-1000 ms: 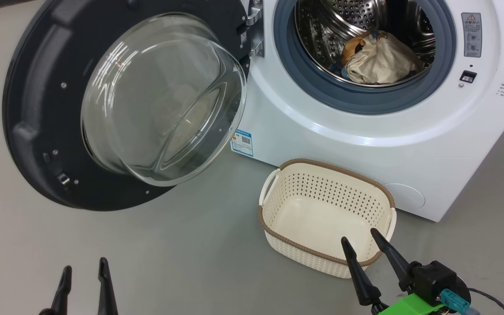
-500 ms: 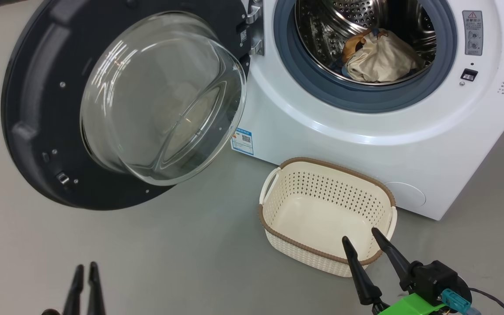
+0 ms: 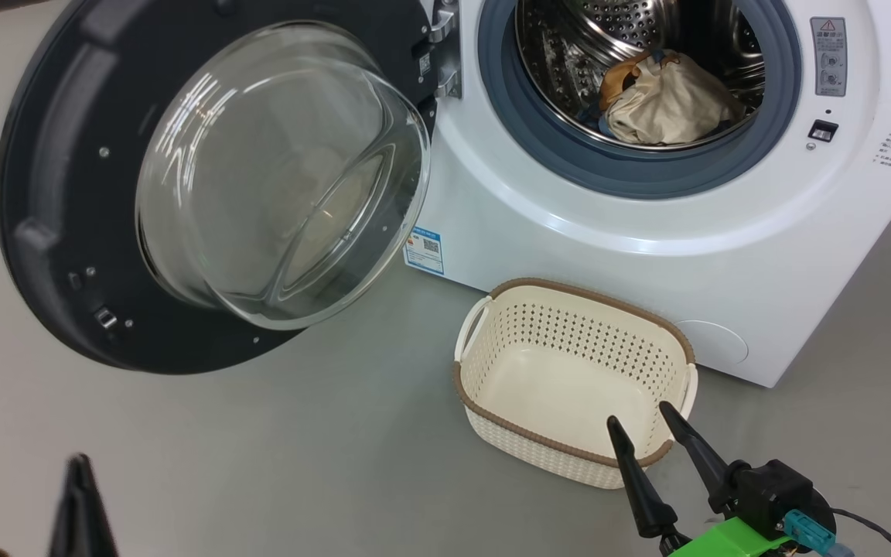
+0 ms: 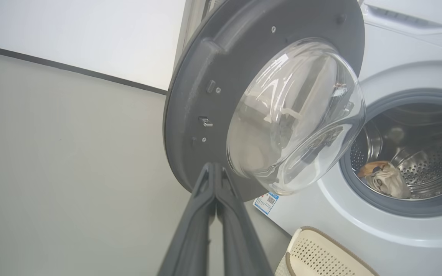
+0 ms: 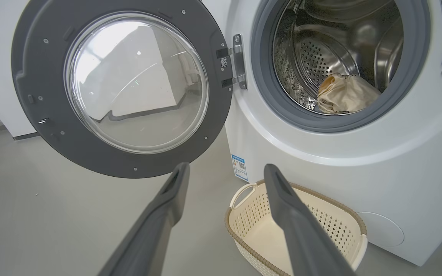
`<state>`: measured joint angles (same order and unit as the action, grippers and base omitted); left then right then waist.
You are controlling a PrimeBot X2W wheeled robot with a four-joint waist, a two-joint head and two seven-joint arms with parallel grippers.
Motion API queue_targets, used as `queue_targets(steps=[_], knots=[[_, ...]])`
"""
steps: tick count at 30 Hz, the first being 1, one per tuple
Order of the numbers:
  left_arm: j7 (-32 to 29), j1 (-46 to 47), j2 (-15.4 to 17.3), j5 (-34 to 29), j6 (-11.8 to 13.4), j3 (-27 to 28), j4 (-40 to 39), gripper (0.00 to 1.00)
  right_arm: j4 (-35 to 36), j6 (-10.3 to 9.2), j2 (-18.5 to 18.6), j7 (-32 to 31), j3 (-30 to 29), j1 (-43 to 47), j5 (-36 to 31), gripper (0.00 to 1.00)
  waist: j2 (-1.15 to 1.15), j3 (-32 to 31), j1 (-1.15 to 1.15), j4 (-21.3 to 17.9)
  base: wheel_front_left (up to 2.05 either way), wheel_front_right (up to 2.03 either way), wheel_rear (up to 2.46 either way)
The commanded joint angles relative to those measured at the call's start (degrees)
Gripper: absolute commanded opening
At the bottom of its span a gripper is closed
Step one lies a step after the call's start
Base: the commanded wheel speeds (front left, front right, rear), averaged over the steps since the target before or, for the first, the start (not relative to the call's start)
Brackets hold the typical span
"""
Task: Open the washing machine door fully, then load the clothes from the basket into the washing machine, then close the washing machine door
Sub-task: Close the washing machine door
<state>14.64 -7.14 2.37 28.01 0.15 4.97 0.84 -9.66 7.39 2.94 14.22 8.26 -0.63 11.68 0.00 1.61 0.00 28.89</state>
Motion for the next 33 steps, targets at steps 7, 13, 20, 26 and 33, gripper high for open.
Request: queue_targets(steps=[7, 13, 20, 26, 33], knots=[[0.36, 7.74, 0.51, 9.03, -3.05, 9.42, -2.54, 0.0, 1.71, 0.1, -0.06, 0.22, 1.21, -1.52, 1.11, 1.0, 0.0, 0.03, 0.0, -0.38, 0.0, 0.0, 0.0], [-1.47, 14.66, 4.04, 16.1, -4.57, 13.81, -0.33, 0.0, 2.02, 0.1, -0.06, -0.09, 1.31, -1.8, 0.9, 1.0, 0.0, 0.41, 0.0, -0.81, 0.0, 0.0, 0.0], [-8.3, 25.3, 8.7, 30.83, -5.17, 20.91, 5.69, 0.0, 2.43, 0.1, -0.06, -0.63, 1.67, -2.68, 0.65, 1.0, 0.0, 1.41, 0.0, -1.91, 0.0, 0.0, 0.0], [-14.99, 35.42, 14.05, 43.27, -4.03, 27.27, 15.54, 0.0, 3.15, 0.1, -0.06, -1.31, 1.67, -3.28, 0.19, 1.0, 0.0, 2.76, 0.0, -3.5, 0.0, 0.0, 0.0], [-22.25, 44.02, 19.7, 51.9, -2.45, 30.74, 24.9, 0.0, 3.96, 0.1, 0.22, -2.02, 1.4, -3.86, -0.07, 1.0, 0.0, 4.5, 0.0, -5.61, 0.0, 0.0, 0.0]])
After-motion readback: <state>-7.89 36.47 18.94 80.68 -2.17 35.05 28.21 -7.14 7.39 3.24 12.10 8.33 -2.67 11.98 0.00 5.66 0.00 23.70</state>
